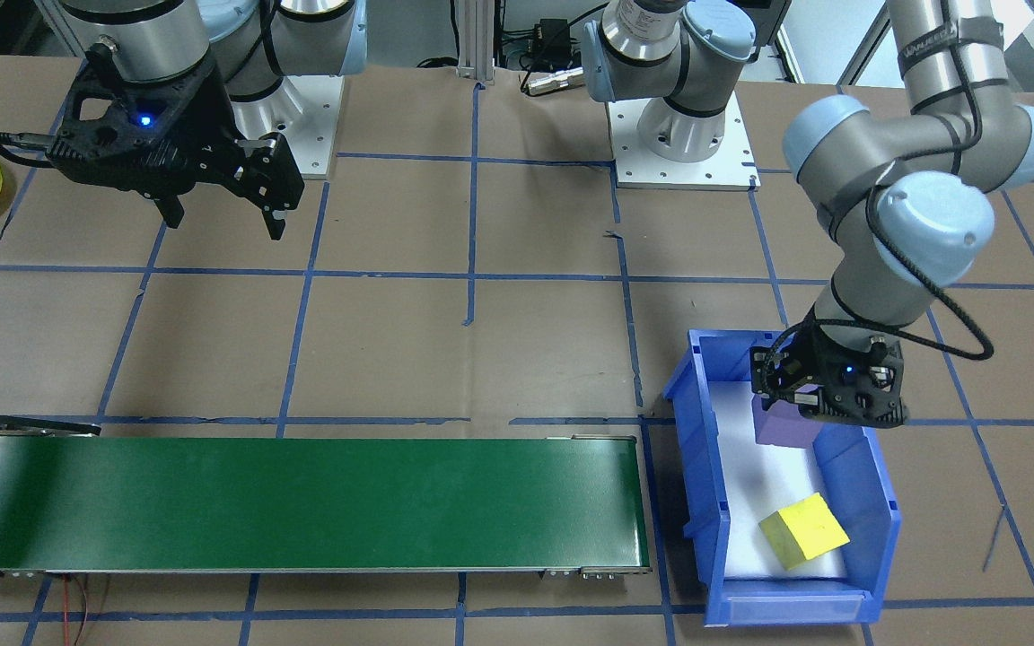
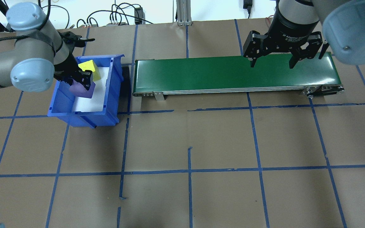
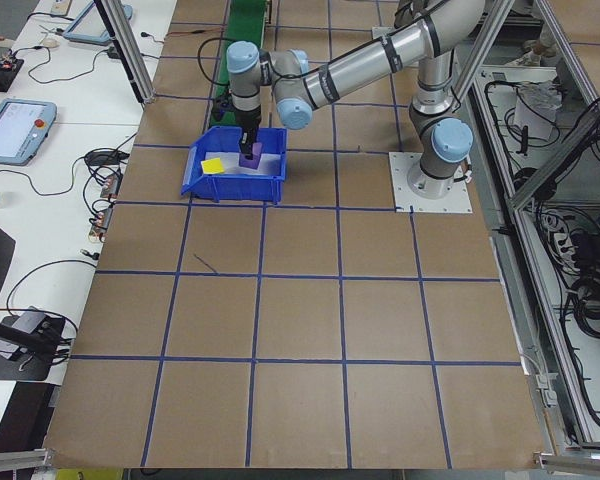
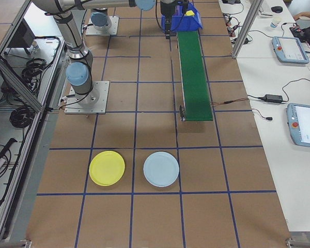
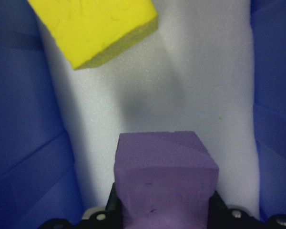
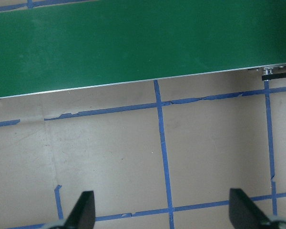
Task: Move block left to right into plate
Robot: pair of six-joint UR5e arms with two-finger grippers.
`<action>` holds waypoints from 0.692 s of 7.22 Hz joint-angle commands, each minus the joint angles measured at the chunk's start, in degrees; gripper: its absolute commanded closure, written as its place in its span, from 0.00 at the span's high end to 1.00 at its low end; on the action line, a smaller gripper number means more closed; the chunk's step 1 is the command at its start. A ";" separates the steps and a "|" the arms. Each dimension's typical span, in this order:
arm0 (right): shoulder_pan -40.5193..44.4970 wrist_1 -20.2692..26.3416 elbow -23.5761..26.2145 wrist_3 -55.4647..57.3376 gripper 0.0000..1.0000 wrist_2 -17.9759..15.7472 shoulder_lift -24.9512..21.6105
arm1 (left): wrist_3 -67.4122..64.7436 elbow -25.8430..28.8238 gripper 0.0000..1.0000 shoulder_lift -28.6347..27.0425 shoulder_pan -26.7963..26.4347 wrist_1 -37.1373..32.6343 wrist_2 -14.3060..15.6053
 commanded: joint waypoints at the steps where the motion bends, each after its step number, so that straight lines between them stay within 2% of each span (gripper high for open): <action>1: 0.00 0.06 0.00 0.00 1.00 0.00 0.00 | 0.08 2.25 0.32 10.27 -2.35 -0.17 -4.58; 2: 0.00 -0.03 0.00 0.00 1.00 0.08 0.00 | -0.61 4.27 0.35 10.65 -4.28 -0.08 -6.18; 4: -0.09 -0.03 0.00 0.00 1.00 0.08 0.00 | -2.71 4.56 0.36 7.25 -8.06 1.06 -6.37; 5: 0.00 -0.03 0.09 0.00 1.00 0.00 0.09 | -3.69 4.56 0.36 3.22 -8.42 3.85 -9.51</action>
